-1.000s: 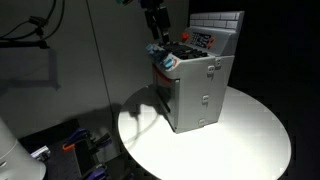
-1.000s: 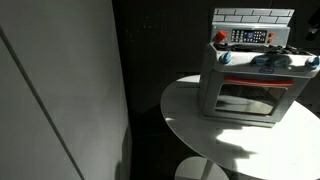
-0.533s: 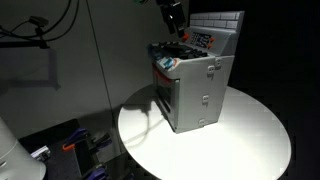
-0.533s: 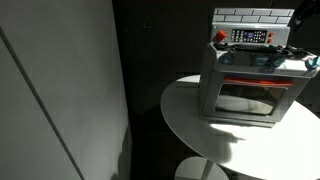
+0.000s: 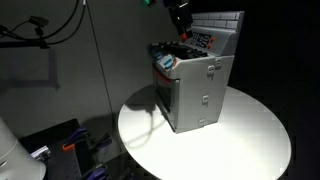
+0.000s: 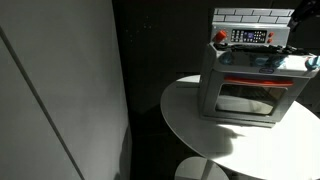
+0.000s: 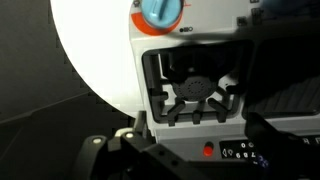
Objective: Push the top right button on the toy stove
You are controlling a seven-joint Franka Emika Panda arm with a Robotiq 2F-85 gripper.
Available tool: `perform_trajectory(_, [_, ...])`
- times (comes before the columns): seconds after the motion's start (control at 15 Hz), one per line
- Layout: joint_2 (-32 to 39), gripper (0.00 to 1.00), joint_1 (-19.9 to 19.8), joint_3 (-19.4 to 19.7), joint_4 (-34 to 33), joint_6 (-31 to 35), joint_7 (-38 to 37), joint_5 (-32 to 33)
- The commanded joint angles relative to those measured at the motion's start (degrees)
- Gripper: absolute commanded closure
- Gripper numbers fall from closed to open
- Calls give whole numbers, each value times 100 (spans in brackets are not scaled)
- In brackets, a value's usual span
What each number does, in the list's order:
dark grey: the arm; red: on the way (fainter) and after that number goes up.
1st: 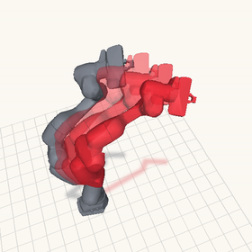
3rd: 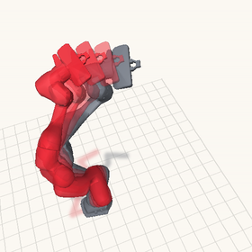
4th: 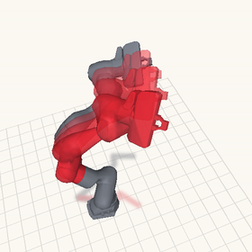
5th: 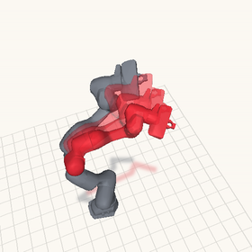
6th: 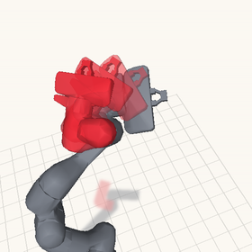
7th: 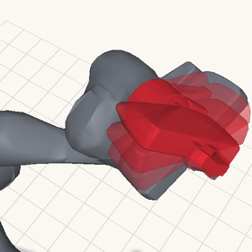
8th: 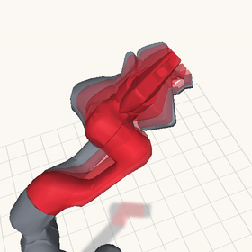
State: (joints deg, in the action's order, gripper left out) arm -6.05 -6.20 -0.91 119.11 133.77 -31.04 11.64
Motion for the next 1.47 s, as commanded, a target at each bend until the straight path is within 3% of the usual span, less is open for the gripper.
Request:
perform_trajectory(0.0, [1,0,58,59,-16,-19,9,-2])
perform_trajectory(0.6, [554,0,31,106,-348,747,-1348,955])
perform_trajectory(1.4, [1254,0,206,496,-1153,641,-1920,1012])
